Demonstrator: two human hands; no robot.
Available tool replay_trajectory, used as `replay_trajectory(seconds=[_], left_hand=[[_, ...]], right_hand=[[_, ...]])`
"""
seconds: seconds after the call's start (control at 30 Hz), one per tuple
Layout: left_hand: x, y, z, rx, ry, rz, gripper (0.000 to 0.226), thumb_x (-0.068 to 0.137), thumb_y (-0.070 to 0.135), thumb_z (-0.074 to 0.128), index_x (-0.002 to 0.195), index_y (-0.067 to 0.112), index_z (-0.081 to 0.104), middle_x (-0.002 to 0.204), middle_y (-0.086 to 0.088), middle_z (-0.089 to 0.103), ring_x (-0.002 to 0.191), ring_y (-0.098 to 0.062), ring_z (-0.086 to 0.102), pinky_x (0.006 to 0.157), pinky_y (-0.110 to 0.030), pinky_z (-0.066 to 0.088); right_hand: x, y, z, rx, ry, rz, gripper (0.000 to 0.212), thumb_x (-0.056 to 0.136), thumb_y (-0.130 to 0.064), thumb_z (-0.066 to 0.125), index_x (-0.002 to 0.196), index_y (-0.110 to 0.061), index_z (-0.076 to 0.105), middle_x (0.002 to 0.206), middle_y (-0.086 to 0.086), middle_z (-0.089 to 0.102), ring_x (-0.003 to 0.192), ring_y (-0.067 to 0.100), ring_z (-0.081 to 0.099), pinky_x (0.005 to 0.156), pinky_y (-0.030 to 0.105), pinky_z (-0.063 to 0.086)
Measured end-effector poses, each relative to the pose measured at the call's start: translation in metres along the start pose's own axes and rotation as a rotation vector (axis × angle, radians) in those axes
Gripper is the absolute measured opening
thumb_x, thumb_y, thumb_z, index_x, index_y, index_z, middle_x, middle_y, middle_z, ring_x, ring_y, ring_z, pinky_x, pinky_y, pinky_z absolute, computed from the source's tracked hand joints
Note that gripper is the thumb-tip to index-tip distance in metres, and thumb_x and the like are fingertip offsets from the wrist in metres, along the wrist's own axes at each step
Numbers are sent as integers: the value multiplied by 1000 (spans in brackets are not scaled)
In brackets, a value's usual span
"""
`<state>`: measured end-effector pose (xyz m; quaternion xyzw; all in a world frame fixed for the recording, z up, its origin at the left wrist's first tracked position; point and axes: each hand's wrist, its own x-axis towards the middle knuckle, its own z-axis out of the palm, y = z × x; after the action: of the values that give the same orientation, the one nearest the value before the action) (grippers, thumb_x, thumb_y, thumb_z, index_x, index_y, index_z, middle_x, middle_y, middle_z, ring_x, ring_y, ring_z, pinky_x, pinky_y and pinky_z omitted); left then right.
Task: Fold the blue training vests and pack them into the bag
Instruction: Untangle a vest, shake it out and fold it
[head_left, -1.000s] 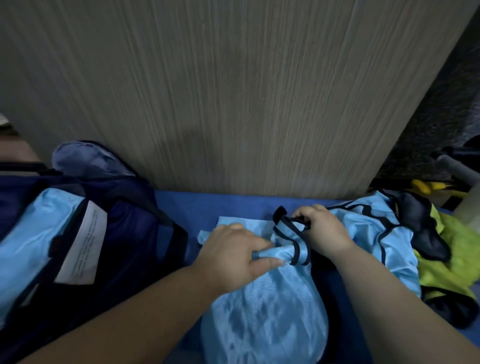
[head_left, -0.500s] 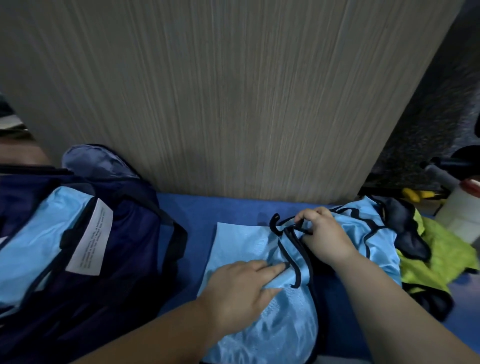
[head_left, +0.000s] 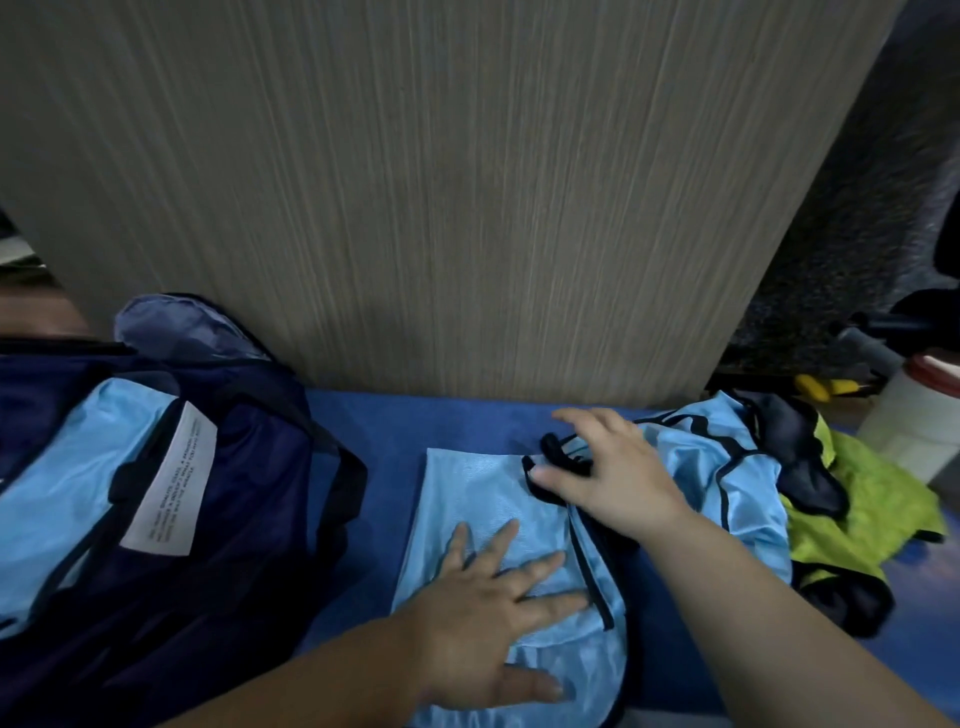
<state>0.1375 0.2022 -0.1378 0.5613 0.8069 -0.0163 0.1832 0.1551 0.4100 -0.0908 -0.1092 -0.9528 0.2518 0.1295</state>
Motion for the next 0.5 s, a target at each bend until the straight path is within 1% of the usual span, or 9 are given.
replay_trajectory(seconds=[0.03, 0.07, 0.13, 0.17, 0.23, 0.3, 0.37, 0.43, 0.5], left_hand=[[0, 1, -1, 3, -11, -2, 72, 88, 76, 33, 145, 58, -7, 158, 20, -22, 138, -24, -41, 107, -61, -27], [1, 2, -2, 5, -10, -5, 71, 88, 76, 32, 146, 57, -6, 159, 20, -21, 138, -24, -41, 107, -62, -27], [1, 3, 0, -4, 30, -16, 66, 89, 75, 22, 147, 56, -1, 160, 20, -14, 141, -20, -36, 109, -63, -23], [1, 3, 1, -21, 63, -26, 65, 87, 74, 16, 148, 55, 2, 161, 22, -8, 142, -16, -33, 111, -63, -19], [-1, 3, 4, -55, 114, -46, 58, 93, 67, 16, 149, 53, 7, 160, 24, 0, 145, -11, -24, 114, -60, -14], [-3, 2, 5, -72, 133, -54, 51, 100, 57, 23, 149, 53, 9, 160, 26, 2, 147, -8, -20, 116, -57, -12], [-4, 1, 6, -85, 145, -52, 48, 101, 56, 23, 148, 55, 12, 159, 27, 2, 146, -6, -21, 116, -56, -13], [-4, 1, 7, -113, 159, -46, 46, 101, 57, 21, 146, 58, 13, 158, 30, 1, 145, -4, -22, 115, -55, -15], [-5, 0, 9, -142, 176, -27, 47, 97, 62, 15, 144, 62, 14, 155, 35, 1, 145, -2, -22, 115, -55, -15]], right_hand=[[-2, -8, 2, -48, -58, -33, 87, 68, -76, 62, 143, -41, 36, 139, -11, 39, 134, 15, 31, 109, 39, 30], [-4, -13, 6, -127, -127, -39, 94, 63, -78, 65, 144, -44, 30, 142, -12, 34, 136, 15, 28, 109, 41, 28], [-4, -16, 14, -328, -235, -19, 94, 66, -66, 72, 145, -44, 25, 143, -8, 30, 135, 20, 29, 107, 43, 29], [-4, -15, 17, -385, -242, 5, 88, 71, -57, 73, 144, -42, 26, 141, -4, 32, 132, 23, 34, 105, 42, 33], [0, -8, 20, -374, -153, 68, 67, 81, -41, 67, 140, -33, 36, 132, 1, 43, 123, 26, 45, 98, 40, 42], [1, -3, 17, -287, -39, 110, 41, 87, -27, 59, 125, -22, 47, 115, 5, 54, 110, 28, 54, 86, 37, 47], [3, 0, 10, -156, 37, 202, 20, 89, -17, 53, 109, -16, 49, 95, 5, 59, 95, 29, 59, 73, 35, 45], [4, 5, 1, -76, 59, 328, 20, 90, -17, 53, 109, -15, 48, 91, 4, 59, 89, 27, 57, 70, 33, 43], [3, 12, -8, -65, 31, 440, 28, 90, -23, 55, 116, -13, 49, 99, 7, 60, 96, 29, 57, 74, 32, 42]])
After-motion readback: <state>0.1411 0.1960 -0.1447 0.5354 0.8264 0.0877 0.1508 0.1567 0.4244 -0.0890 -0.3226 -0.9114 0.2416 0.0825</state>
